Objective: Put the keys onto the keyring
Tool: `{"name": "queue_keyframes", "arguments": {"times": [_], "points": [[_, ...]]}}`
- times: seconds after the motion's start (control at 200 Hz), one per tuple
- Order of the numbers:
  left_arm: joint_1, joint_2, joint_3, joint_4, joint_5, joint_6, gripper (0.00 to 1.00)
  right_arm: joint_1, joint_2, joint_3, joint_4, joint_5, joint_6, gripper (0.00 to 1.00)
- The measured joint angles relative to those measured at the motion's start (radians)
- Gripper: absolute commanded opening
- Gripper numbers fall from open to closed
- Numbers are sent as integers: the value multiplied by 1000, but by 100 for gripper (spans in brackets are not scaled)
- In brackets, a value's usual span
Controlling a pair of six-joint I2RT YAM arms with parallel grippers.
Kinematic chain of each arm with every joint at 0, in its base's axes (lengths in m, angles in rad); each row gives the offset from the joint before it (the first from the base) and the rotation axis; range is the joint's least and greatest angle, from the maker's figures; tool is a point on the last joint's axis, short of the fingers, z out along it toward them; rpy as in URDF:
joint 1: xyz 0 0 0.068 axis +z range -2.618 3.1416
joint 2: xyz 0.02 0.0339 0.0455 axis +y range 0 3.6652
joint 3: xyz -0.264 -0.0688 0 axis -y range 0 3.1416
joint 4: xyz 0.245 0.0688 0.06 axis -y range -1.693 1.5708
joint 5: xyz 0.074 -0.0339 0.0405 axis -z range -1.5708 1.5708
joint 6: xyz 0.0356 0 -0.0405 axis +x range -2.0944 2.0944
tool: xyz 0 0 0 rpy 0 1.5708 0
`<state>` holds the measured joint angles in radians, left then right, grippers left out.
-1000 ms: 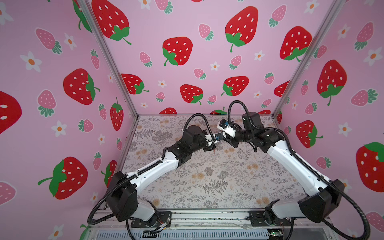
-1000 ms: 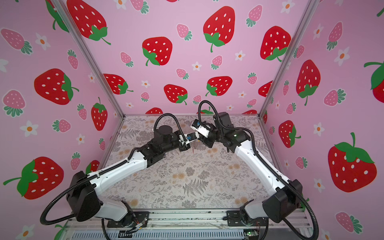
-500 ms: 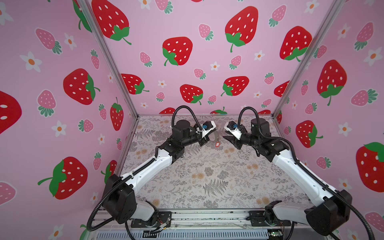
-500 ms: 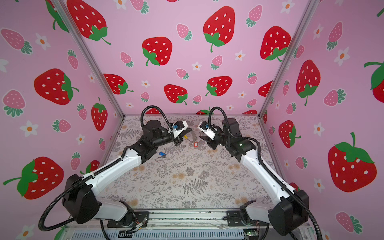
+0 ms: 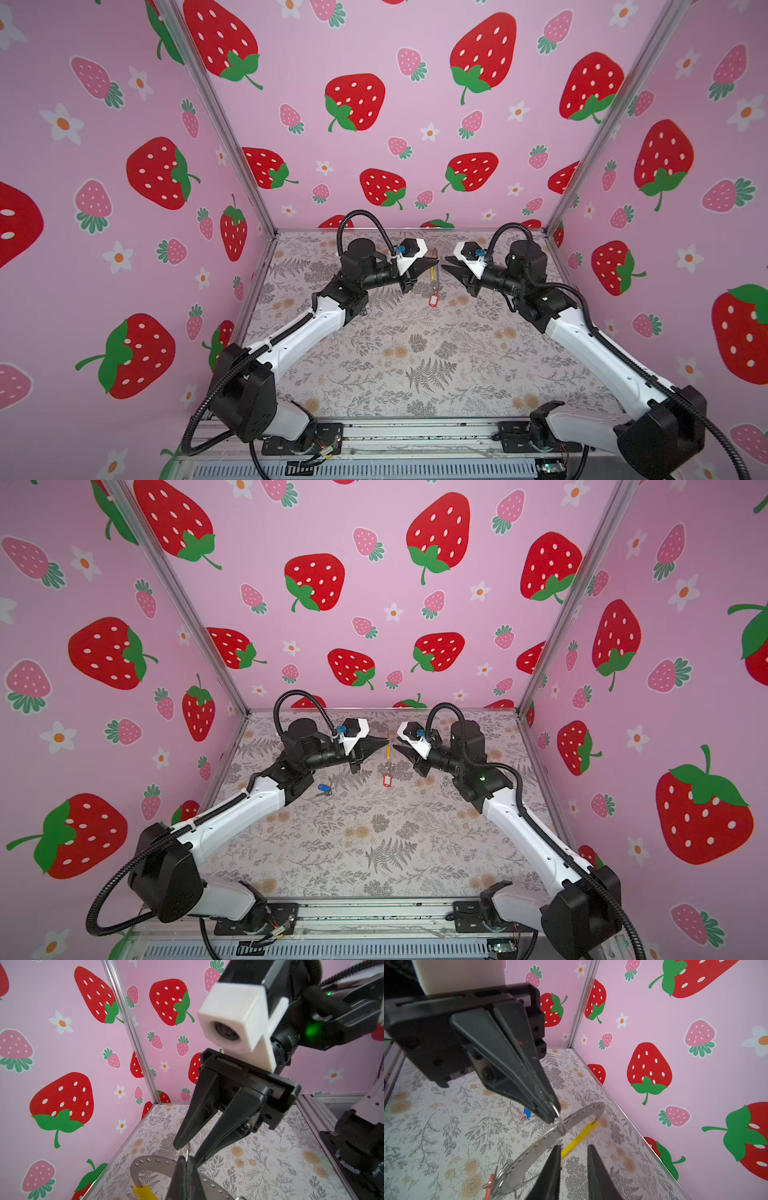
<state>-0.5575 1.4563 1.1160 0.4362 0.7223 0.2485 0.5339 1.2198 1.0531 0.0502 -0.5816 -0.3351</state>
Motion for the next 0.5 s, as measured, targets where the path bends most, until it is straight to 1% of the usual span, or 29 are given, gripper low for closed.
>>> {"name": "queue_keyframes", "arguments": {"times": [0.105, 0.245, 0.335, 0.5], "points": [[2, 8, -12, 45, 29, -30, 0, 0, 0, -7, 26, -26, 8, 24], [4, 21, -18, 107, 55, -68, 0, 0, 0, -25, 52, -52, 24, 20], [4, 29, -27, 145, 69, -89, 0, 0, 0, -35, 66, -64, 30, 19], [4, 41, -29, 178, 84, -108, 0, 0, 0, -45, 87, -84, 46, 16]]}}
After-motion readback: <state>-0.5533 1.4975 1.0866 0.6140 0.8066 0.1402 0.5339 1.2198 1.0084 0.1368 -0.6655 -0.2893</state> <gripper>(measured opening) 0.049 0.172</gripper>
